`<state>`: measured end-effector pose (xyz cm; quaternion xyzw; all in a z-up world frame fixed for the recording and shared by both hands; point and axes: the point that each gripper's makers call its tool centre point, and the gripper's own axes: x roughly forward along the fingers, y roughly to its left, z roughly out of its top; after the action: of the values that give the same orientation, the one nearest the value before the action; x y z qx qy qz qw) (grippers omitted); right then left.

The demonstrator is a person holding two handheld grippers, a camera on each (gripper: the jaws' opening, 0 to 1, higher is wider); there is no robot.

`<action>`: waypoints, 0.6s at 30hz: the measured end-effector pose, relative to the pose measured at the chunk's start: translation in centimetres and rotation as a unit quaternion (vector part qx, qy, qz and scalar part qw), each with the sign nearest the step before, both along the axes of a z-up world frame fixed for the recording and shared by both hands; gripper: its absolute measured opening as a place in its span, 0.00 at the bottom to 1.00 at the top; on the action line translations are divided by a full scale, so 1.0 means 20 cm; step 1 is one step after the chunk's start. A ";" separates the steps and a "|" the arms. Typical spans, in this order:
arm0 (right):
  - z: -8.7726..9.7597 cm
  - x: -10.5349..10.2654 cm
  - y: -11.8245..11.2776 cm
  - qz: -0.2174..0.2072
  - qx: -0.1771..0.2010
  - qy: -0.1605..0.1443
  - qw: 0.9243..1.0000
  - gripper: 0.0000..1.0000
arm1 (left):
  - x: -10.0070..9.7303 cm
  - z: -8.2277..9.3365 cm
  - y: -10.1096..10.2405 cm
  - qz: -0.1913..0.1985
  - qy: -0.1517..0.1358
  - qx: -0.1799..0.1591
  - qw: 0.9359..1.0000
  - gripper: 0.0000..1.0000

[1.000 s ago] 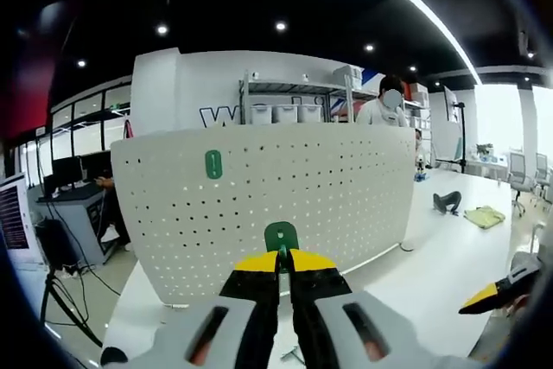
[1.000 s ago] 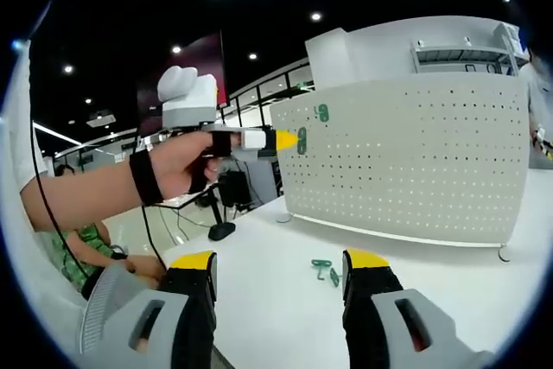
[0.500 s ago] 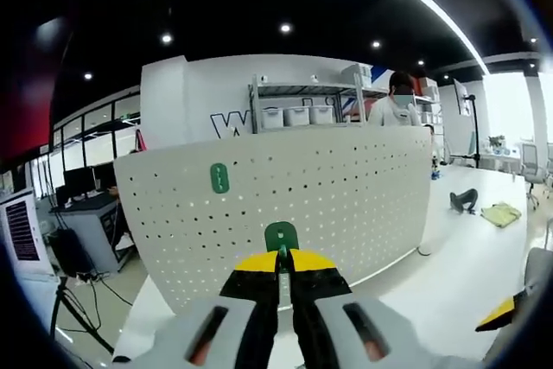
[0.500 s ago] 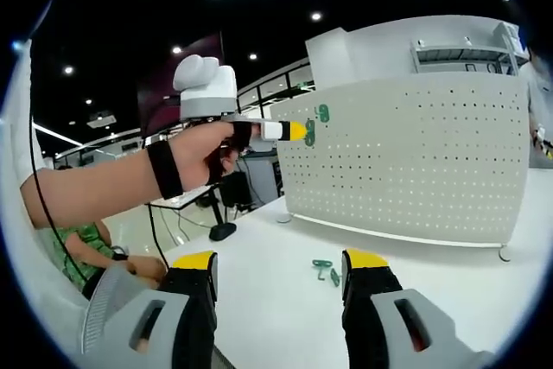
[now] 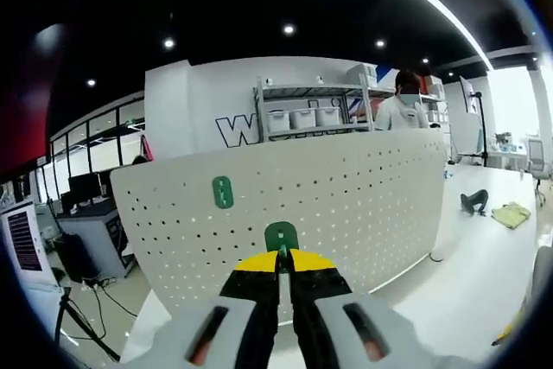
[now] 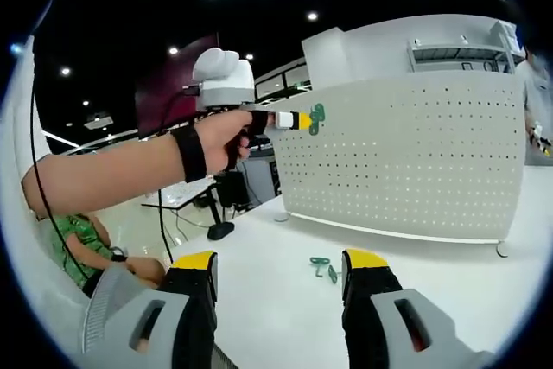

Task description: Insert the hook assembly into the mounting plate slot until the hook locks in place.

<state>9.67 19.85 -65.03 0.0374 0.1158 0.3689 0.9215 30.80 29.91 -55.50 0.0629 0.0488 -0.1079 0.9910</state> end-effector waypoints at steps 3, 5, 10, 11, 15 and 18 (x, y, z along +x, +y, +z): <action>-0.02 0.00 -0.01 -0.001 0.000 0.006 1.000 0.59 | 0.02 0.01 -0.01 -0.003 -0.002 -0.005 1.000 0.03; -0.02 -0.01 -0.01 -0.001 0.000 0.007 1.000 0.59 | 0.03 0.00 -0.01 -0.001 -0.001 -0.005 1.000 0.03; 0.00 0.00 -0.01 -0.001 0.001 0.003 1.000 0.59 | 0.07 0.01 -0.01 0.002 -0.001 -0.009 1.000 0.03; 0.00 0.00 -0.01 -0.001 0.001 0.002 1.000 0.59 | 0.08 0.02 -0.01 0.003 -0.001 -0.007 1.000 0.03; 0.01 0.00 -0.02 -0.002 0.000 0.000 1.000 0.59 | 0.10 0.06 -0.01 0.004 -0.012 -0.001 1.000 0.03; 0.01 0.00 -0.03 -0.001 -0.008 -0.007 1.000 0.60 | 0.14 0.07 -0.01 0.005 -0.016 0.001 1.000 0.03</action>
<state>9.60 19.21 -64.90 0.0277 0.1125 0.3674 0.9228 33.70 29.80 -54.00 0.0657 0.0336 -0.1022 0.9920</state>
